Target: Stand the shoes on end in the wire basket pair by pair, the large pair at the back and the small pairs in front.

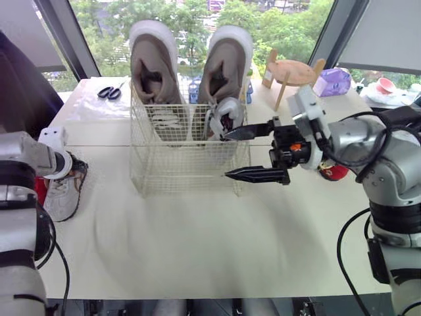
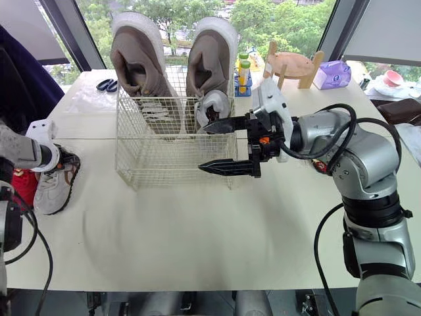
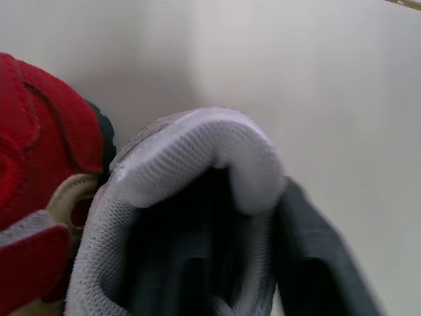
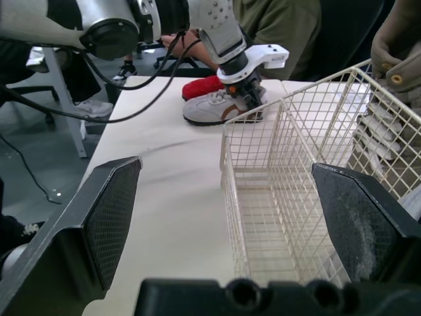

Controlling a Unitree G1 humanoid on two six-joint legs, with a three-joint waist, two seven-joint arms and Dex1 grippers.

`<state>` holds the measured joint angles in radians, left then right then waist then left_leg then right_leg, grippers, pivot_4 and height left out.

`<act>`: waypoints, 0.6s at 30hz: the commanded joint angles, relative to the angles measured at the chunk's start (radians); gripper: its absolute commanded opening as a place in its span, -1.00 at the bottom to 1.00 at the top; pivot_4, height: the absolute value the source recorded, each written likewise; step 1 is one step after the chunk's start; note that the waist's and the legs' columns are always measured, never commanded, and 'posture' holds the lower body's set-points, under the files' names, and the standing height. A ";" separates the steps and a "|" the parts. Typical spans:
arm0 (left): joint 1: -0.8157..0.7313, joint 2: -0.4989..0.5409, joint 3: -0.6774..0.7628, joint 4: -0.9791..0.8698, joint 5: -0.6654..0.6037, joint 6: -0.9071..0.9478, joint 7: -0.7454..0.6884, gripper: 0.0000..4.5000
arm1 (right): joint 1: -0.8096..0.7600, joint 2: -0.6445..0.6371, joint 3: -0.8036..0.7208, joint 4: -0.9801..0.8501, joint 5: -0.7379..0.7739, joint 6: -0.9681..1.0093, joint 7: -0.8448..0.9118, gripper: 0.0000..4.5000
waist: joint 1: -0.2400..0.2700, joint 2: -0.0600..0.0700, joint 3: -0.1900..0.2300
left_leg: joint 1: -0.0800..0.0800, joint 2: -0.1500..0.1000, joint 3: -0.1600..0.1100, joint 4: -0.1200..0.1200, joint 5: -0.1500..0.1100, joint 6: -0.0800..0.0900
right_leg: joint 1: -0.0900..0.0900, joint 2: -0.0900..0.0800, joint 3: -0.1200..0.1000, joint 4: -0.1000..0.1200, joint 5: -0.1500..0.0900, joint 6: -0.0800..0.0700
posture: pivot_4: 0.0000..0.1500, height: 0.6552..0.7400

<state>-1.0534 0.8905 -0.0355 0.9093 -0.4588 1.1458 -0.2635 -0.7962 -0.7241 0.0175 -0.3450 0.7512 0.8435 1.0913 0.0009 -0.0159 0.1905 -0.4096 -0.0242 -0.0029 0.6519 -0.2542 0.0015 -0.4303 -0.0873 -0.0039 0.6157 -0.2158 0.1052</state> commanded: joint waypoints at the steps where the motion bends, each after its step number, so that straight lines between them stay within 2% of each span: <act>1: -0.014 -0.008 0.026 0.003 0.050 0.007 -0.053 -0.97 | 0.001 0.002 -0.010 -0.025 0.011 -0.015 -0.006 1.00 | 0.003 0.000 0.000 | 0.000 0.000 0.000 0.000 0.000 0.000 | 0.000 0.000 0.000 0.000 0.000 0.000 | 1.00 1.00; 4: 0.008 0.006 0.094 -0.115 0.034 0.076 -0.059 -0.97 | 0.001 0.000 -0.003 -0.022 0.013 -0.018 0.002 1.00 | 0.006 0.000 0.000 | 0.000 0.000 0.000 0.000 0.000 0.000 | 0.000 0.000 0.000 0.000 0.000 0.000 | 1.00 1.00; 7: 0.049 0.010 0.245 -0.339 0.003 0.186 0.013 -0.97 | -0.002 -0.003 0.001 -0.003 0.005 -0.031 0.014 1.00 | 0.004 -0.005 0.002 | -0.001 0.000 -0.001 0.001 0.000 0.000 | -0.001 0.000 0.000 0.001 0.000 0.000 | 1.00 1.00; 8: 0.058 -0.011 0.338 -0.456 0.004 0.255 0.064 -0.97 | -0.001 -0.008 0.002 0.004 -0.001 -0.036 0.020 1.00 | 0.003 -0.008 0.002 | -0.001 0.001 -0.001 0.001 0.000 0.000 | -0.001 0.000 0.000 0.001 0.000 0.000 | 1.00 1.00; 10: 0.056 -0.101 0.574 -0.749 -0.031 0.417 0.181 -0.97 | 0.005 -0.037 0.005 0.018 -0.023 -0.040 0.032 1.00 | 0.006 -0.010 0.002 | -0.002 0.001 -0.002 0.001 0.000 0.000 | -0.002 0.000 0.000 0.001 0.000 0.000 | 1.00 1.00; 12: 0.071 -0.203 0.723 -1.040 -0.085 0.469 0.279 -0.97 | 0.003 -0.083 -0.014 0.027 -0.017 -0.017 0.050 1.00 | 0.010 -0.010 0.002 | -0.004 0.001 -0.003 0.002 0.000 0.000 | -0.002 -0.001 0.000 0.001 0.000 0.000 | 1.00 1.00; 16: 0.014 -0.406 0.839 -1.535 -0.141 0.459 0.294 -0.97 | -0.018 -0.105 -0.058 0.068 0.021 0.009 0.053 1.00 | 0.010 -0.011 0.002 | -0.007 0.000 -0.003 0.004 -0.001 0.000 | -0.004 -0.005 0.000 0.000 0.002 0.002 | 1.00 1.00; 18: -0.034 -0.535 0.912 -1.661 -0.223 0.414 0.261 -0.97 | -0.027 -0.100 -0.051 0.090 0.013 -0.003 0.059 1.00 | 0.011 -0.010 0.002 | -0.007 0.000 -0.003 0.004 0.000 -0.002 | -0.004 -0.005 -0.001 0.000 0.002 0.002 | 1.00 1.00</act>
<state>-1.0558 0.3857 0.8294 -0.6478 -0.6155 1.5964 0.0218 -0.7970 -0.8222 -0.0107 -0.2515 0.7526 0.8529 1.1433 0.0115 -0.0264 0.1925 -0.4163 -0.0246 -0.0055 0.6563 -0.2543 -0.0007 -0.4338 -0.0917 -0.0044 0.6158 -0.2141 0.1071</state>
